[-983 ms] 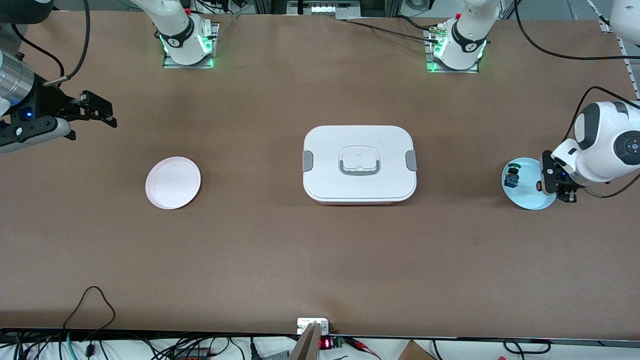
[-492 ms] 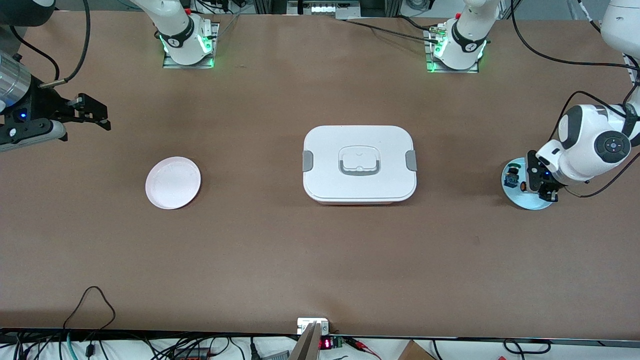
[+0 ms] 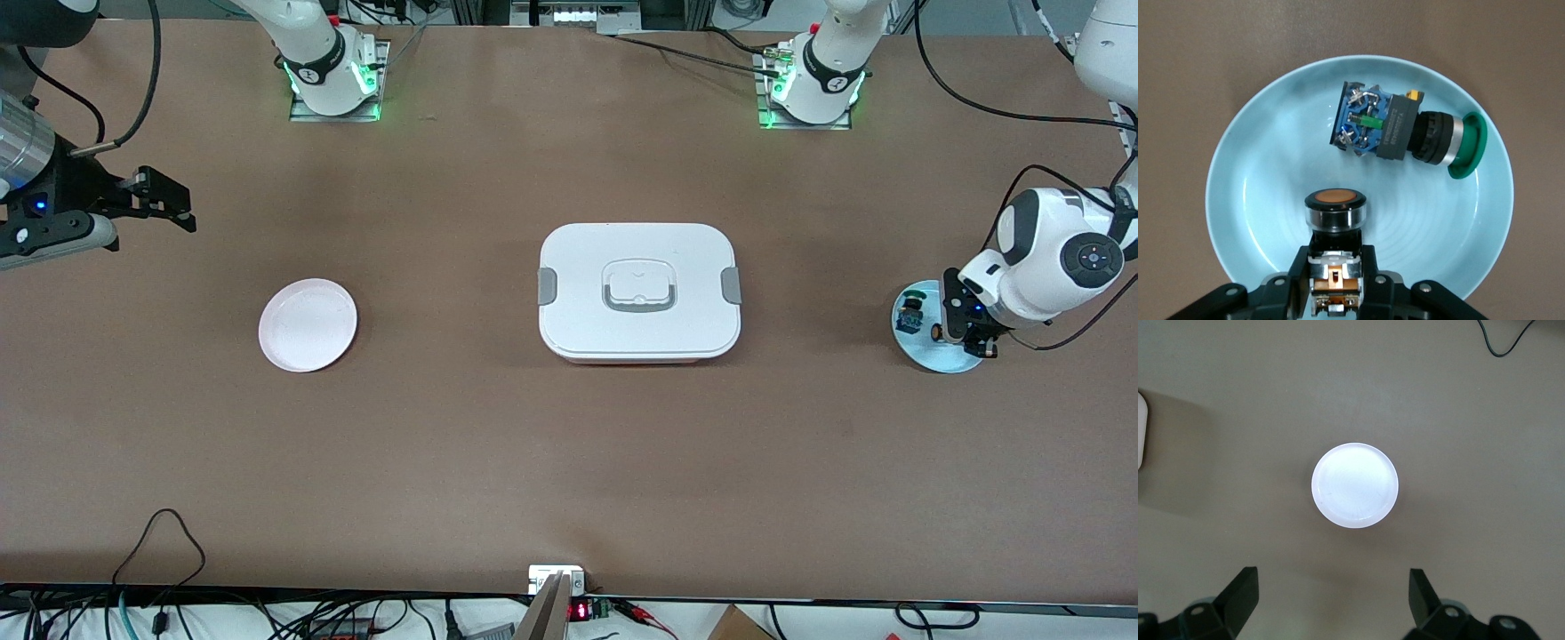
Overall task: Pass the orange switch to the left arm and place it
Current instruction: 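Lower the orange switch onto the light-blue plate with the left gripper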
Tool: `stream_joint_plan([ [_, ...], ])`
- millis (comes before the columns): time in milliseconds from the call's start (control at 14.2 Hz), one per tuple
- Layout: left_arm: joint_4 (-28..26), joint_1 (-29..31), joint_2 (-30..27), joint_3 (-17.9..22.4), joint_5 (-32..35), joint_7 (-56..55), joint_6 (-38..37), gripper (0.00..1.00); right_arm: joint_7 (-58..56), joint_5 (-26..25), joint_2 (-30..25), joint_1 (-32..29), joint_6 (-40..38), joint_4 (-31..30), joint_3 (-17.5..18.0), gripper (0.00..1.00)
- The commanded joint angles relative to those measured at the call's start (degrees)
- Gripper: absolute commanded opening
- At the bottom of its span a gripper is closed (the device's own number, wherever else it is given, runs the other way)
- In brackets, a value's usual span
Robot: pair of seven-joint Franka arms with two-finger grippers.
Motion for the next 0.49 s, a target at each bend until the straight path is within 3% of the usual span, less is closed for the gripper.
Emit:
stream_joint_plan([
  [0,0.1,1.0,-0.3,-0.5,1.8,-0.6,0.2,1.0,0.7,-0.9,-0.2,0.1,-0.4,0.6,0.3,1.0],
  [140,0.5,0.7,-1.6,-1.6,1.8,-1.0,-2.8,1.0,0.7,-0.9,-0.2,0.2,-0.3,0.6,0.3,1.0],
  [421,2.6,0.8,-8.5,-9.1,1.4,-6.0,-13.7,1.0,0.7,-0.9,-0.2,0.2,-0.3,0.6,0.3,1.0],
])
